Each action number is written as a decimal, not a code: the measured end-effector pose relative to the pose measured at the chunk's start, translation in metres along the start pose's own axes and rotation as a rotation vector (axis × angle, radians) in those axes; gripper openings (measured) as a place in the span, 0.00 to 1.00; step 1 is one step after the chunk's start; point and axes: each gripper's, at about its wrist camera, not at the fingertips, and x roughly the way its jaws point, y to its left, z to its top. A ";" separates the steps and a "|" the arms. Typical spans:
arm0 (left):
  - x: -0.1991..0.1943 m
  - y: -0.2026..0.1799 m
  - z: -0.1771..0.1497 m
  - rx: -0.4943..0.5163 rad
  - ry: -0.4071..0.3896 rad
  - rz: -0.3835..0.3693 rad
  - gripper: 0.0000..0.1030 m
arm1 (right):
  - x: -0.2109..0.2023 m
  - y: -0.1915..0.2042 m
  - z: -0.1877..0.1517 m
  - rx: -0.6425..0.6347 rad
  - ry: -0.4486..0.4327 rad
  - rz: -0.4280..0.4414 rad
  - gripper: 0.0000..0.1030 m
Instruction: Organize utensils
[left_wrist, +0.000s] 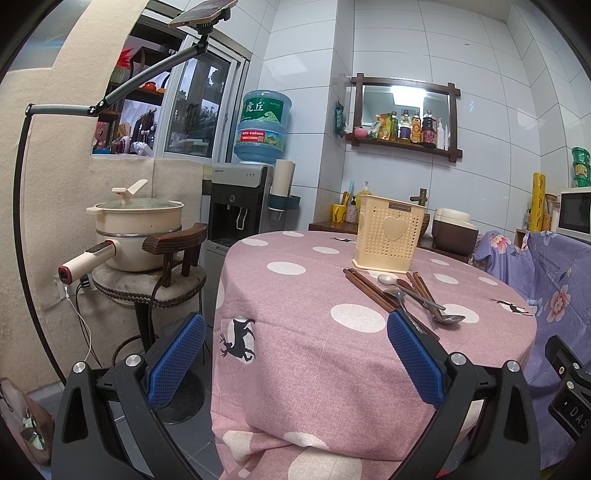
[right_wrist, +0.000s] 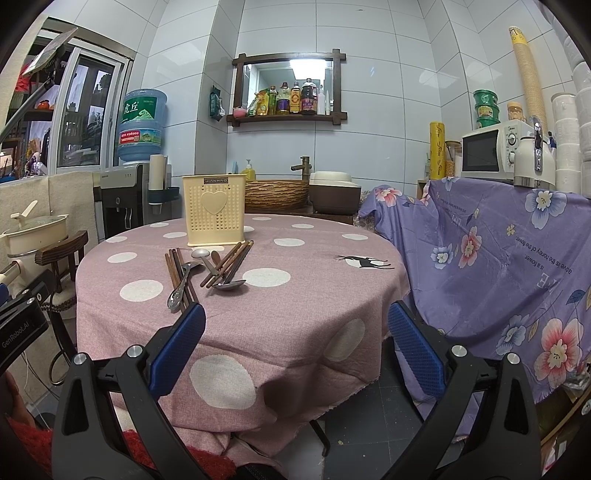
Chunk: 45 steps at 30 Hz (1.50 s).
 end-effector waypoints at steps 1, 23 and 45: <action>0.000 0.000 0.000 0.000 0.001 0.000 0.95 | 0.000 0.000 0.000 0.000 0.000 0.000 0.95; 0.012 0.005 -0.003 -0.023 0.043 -0.034 0.95 | 0.019 0.002 -0.001 -0.012 0.061 0.046 0.95; 0.151 -0.029 0.061 0.055 0.346 -0.192 0.95 | 0.183 -0.016 0.053 0.025 0.447 0.234 0.95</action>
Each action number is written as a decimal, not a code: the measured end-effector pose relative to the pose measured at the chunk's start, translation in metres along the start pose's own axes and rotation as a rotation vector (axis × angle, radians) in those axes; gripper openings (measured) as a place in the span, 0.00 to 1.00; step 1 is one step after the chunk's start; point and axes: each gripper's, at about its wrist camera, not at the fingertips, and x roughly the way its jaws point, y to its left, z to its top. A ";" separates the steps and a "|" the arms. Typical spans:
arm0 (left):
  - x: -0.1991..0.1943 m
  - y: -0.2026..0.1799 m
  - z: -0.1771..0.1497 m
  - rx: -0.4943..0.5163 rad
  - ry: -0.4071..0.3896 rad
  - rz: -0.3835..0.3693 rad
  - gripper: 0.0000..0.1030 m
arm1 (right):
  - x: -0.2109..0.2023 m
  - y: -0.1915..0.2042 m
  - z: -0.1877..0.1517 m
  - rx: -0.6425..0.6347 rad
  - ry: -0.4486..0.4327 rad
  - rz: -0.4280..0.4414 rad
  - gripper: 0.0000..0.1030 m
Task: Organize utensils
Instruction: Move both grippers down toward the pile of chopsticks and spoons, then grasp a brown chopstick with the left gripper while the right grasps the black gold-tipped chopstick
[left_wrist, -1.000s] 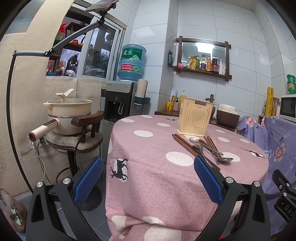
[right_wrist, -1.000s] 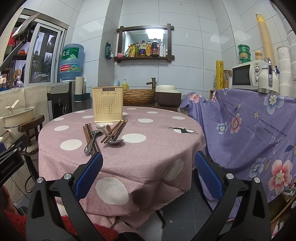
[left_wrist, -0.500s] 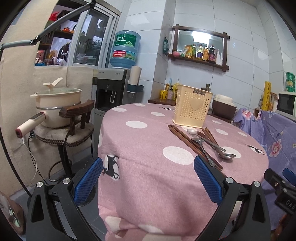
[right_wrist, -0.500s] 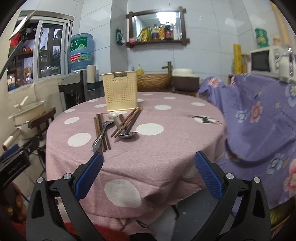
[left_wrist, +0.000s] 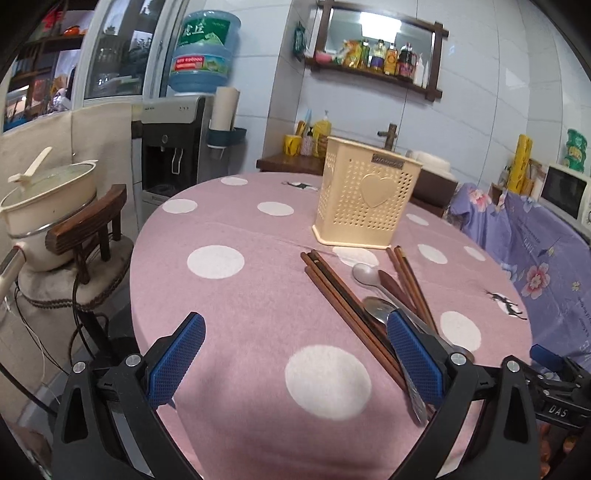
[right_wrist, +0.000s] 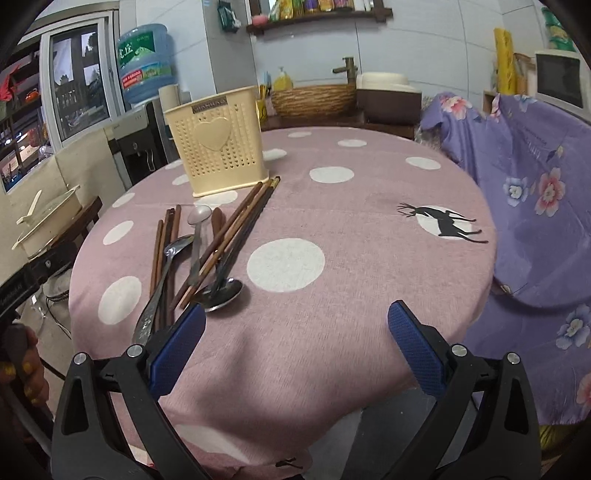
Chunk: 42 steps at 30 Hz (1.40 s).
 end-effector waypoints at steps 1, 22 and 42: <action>0.006 0.001 0.004 0.005 0.018 0.009 0.95 | 0.006 0.000 0.007 -0.009 0.013 0.000 0.95; 0.092 0.006 0.042 -0.043 0.301 -0.014 0.66 | 0.107 0.007 0.083 0.028 0.251 0.105 0.73; 0.113 -0.006 0.037 -0.003 0.356 0.006 0.59 | 0.164 0.024 0.116 -0.096 0.340 -0.052 0.35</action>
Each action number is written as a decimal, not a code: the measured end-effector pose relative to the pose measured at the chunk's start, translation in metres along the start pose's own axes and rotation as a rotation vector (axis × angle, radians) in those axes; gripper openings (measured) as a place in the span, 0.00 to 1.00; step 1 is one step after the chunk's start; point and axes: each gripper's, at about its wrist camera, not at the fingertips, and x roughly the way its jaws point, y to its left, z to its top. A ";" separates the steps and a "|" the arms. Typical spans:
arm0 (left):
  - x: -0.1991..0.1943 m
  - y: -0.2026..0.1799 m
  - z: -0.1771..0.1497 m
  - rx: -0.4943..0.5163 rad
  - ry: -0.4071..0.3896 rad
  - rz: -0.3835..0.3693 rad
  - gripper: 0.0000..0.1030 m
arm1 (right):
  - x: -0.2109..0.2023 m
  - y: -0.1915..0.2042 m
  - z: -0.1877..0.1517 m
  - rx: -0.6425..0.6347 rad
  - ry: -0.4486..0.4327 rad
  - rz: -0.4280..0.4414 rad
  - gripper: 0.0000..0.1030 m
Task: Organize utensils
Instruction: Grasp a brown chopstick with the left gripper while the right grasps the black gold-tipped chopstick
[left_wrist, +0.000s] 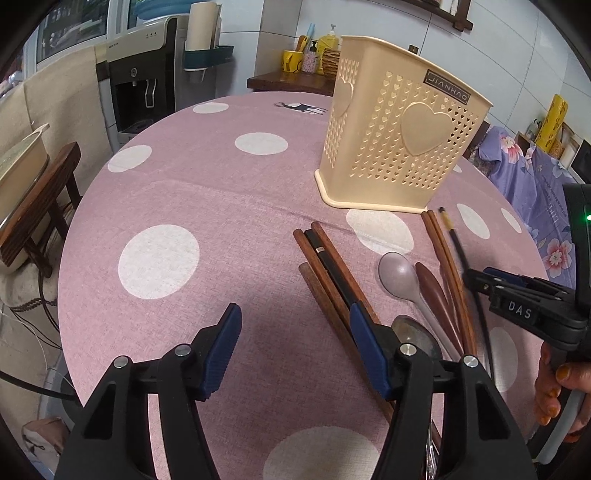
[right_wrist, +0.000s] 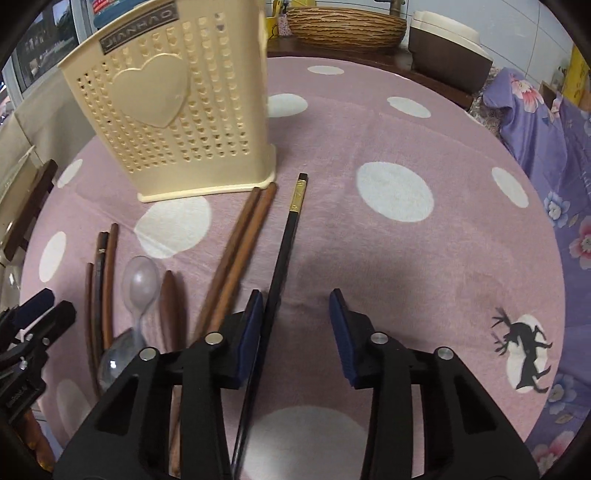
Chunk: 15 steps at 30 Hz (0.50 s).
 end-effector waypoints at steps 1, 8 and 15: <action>0.000 0.000 0.000 -0.007 0.001 -0.001 0.59 | 0.000 -0.005 0.001 0.007 0.001 0.004 0.34; 0.009 -0.015 0.001 0.029 0.008 0.041 0.51 | -0.005 -0.004 -0.004 -0.009 -0.010 -0.003 0.34; 0.009 -0.011 -0.006 0.022 0.010 0.090 0.44 | -0.006 -0.005 -0.005 -0.009 -0.013 0.011 0.34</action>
